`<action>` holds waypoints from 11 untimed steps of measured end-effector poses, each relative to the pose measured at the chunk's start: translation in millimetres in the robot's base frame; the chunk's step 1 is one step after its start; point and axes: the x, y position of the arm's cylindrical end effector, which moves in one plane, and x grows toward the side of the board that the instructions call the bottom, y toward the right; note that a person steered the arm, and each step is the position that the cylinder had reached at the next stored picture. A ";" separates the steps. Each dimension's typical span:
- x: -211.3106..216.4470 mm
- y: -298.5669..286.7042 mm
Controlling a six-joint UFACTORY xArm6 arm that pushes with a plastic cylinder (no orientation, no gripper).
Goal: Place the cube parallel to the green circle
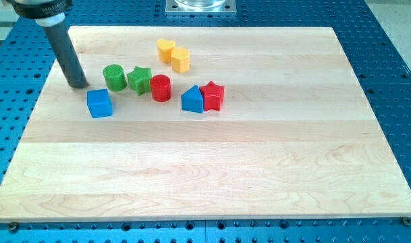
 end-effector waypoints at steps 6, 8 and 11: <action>45.9 41.4; 64.2 12.7; -83.6 -27.9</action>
